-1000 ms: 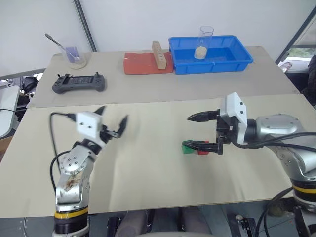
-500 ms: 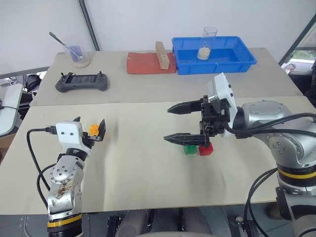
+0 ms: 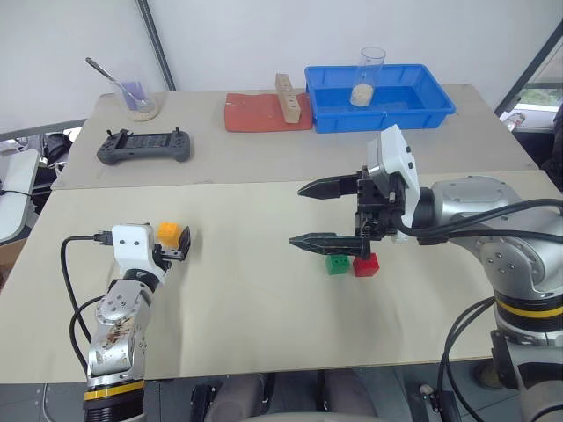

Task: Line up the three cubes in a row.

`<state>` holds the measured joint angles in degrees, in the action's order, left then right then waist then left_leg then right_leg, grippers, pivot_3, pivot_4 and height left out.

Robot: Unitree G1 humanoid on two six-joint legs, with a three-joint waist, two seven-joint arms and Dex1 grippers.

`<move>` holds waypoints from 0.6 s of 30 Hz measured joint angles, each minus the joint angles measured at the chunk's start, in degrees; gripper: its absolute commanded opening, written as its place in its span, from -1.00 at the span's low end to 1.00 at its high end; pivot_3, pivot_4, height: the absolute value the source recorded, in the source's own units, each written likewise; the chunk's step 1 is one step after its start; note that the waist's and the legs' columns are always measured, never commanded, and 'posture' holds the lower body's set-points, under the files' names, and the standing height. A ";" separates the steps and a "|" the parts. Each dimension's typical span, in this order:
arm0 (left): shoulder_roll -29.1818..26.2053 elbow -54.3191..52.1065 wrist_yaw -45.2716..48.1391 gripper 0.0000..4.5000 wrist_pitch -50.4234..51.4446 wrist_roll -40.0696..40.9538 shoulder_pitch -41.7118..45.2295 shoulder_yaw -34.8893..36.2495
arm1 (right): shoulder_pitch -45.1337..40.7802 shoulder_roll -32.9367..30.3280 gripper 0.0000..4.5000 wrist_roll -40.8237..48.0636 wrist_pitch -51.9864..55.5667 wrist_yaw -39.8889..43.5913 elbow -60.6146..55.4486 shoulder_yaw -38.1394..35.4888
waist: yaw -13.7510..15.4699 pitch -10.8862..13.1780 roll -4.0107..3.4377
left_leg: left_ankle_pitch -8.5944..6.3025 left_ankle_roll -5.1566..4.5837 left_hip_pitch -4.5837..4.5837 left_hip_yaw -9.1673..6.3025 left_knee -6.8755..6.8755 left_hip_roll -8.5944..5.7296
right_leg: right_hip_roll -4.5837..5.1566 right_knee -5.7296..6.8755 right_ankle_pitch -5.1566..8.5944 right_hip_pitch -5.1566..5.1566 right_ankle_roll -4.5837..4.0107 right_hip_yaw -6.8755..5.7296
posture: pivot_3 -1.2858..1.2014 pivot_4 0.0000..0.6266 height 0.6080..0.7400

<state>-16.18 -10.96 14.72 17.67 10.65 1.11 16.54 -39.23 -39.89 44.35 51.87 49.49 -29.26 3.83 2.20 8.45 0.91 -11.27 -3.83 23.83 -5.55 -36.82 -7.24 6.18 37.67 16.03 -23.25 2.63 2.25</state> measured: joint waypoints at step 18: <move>-7.35 3.31 13.09 -0.42 -2.80 1.53 4.30 -7.64 | 2.99 -3.93 1.00 0.92 0.01 -1.09 -1.11 -1.73 | 0.39 0.02 0.03 | -0.26 0.41 0.00 -0.01 0.00 -0.03 | 0.10 -0.14 -0.02 -0.08 0.02 -0.06 | 0.03 -0.52 1.00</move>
<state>-23.53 -7.65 27.81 14.87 12.18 5.41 8.90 -36.24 -43.82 45.27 51.88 48.40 -30.38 2.10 2.59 8.47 0.93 -11.53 -3.42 23.83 -5.56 -36.82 -7.26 6.28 37.53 16.01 -23.33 2.65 2.19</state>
